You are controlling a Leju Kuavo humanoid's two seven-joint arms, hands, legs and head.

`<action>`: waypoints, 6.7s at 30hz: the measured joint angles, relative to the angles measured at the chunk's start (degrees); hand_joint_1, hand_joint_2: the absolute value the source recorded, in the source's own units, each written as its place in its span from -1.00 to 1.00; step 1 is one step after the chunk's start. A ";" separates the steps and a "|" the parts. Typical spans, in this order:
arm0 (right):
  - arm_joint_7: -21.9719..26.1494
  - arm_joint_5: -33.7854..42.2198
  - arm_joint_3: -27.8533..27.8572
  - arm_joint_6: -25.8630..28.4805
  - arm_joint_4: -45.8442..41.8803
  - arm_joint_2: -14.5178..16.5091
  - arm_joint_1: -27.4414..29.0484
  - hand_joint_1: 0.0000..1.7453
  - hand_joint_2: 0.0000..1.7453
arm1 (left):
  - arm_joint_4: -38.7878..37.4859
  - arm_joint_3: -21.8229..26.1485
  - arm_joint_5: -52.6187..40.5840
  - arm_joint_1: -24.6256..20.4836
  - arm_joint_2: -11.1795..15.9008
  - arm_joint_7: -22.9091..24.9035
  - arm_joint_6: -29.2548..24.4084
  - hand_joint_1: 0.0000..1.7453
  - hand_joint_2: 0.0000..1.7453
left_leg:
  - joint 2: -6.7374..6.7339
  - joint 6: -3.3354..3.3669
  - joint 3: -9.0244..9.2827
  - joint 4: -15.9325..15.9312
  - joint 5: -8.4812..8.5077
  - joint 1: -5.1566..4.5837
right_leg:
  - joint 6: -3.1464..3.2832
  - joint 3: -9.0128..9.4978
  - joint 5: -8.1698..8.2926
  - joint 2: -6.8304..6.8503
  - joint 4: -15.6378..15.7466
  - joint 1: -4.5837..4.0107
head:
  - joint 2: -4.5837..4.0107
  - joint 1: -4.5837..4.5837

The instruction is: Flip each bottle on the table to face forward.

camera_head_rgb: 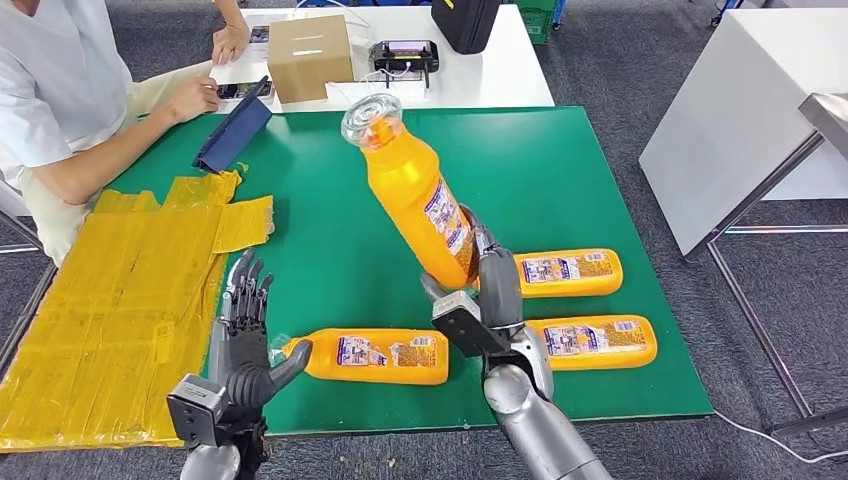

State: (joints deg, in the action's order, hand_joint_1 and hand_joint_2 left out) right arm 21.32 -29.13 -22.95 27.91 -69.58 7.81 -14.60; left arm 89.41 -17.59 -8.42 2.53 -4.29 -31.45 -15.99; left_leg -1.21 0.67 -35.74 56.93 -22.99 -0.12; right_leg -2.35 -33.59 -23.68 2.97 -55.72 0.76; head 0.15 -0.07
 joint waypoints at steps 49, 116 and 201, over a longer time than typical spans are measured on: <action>2.18 -3.87 -21.49 -8.49 10.41 0.85 -0.48 1.00 1.00 | 2.42 -4.24 4.87 -4.02 3.05 1.28 7.44 1.00 1.00 | 0.00 0.00 -0.02 -0.01 0.00 0.01 | 0.00 -0.05 0.00 -0.01 0.00 0.00 | 0.00 -0.02; 2.54 0.01 -13.94 -7.17 -27.80 -5.35 7.03 -1.00 1.00 | -58.64 -7.40 -74.89 -42.19 9.31 42.53 0.26 -0.03 1.00 | -0.16 -0.05 -0.17 0.00 0.13 0.01 | 0.16 -0.21 0.15 -0.02 -0.03 -0.03 | 0.00 -0.03; -27.71 -27.35 -23.13 -24.27 37.98 4.32 -19.16 0.22 1.00 | -4.95 0.43 -4.03 -12.74 0.67 2.27 4.14 -1.00 1.00 | -0.17 -0.02 0.49 -0.02 0.09 0.03 | 0.23 -0.02 0.07 -0.05 0.04 -0.03 | 0.00 -0.02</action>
State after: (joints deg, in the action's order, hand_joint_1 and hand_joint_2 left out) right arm -6.39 -56.48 -46.08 3.64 -31.61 12.13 -33.76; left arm 84.46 -17.17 -12.44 -10.21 -3.63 -29.18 -11.85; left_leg -1.38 0.65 -35.26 56.91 -22.90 -0.08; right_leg -2.12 -33.61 -23.61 2.92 -55.68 0.73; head 0.15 -0.08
